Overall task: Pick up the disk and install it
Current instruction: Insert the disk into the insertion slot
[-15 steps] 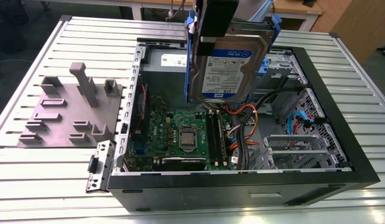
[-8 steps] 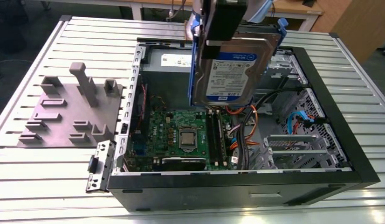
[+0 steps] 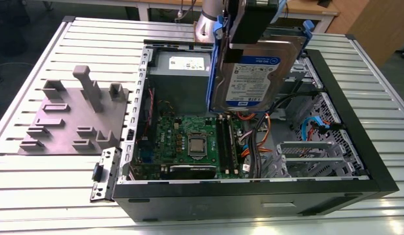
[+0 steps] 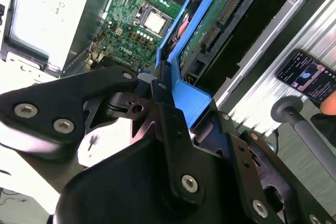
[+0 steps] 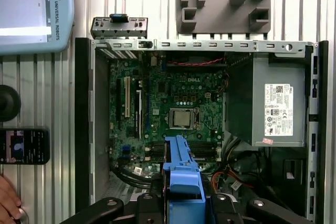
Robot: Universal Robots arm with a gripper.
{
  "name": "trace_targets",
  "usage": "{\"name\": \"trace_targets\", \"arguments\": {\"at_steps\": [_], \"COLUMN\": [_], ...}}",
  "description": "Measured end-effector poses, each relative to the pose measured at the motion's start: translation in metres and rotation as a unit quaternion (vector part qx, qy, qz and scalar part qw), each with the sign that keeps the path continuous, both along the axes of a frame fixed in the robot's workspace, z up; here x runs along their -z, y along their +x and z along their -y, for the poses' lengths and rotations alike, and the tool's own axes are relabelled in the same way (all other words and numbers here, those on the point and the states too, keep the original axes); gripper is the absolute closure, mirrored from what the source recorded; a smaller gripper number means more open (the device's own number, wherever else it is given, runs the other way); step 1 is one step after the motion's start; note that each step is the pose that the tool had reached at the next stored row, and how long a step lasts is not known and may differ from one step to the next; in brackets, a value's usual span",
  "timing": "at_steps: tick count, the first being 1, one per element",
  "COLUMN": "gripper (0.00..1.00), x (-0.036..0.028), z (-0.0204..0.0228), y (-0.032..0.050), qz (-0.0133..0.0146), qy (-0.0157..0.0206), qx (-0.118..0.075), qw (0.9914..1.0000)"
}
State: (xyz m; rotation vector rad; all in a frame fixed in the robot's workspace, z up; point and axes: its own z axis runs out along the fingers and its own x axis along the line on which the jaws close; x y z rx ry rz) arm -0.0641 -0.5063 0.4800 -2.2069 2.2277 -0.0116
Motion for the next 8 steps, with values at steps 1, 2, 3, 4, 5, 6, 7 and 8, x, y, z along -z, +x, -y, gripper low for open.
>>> {"name": "trace_targets", "arguments": {"at_steps": [1, 2, 3, 4, 5, 6, 7, 8], "gripper": [0.64, 0.64, 0.64, 0.64, 0.64, 0.64, 0.64, 0.64], "x": [0.0000, 0.0000, 0.0000, 0.0000, 0.0000, 0.0000, 0.0000, 0.0000], "z": [0.0000, 0.0000, 0.0000, 0.0000, 0.0000, 0.0000, 0.0000, 0.0000], "y": [0.0006, 0.0007, 0.0007, 0.0011, 0.0015, 0.0015, 0.0015, 0.0016], "qz": [0.0000, 0.0000, 0.0000, 0.0000, 0.0000, 0.0000, 0.0000, 0.0000], "qy": [0.0000, 0.0000, 0.0000, 0.0000, 0.0000, 0.0000, 0.0000, 0.0000], "qx": [0.000, 0.000, 0.000, 0.000, 0.000, 0.000, 0.000, 0.000], "qw": [1.00000, 1.00000, 1.00000, 1.00000, 1.00000, 1.00000, 1.00000, 1.00000]}}
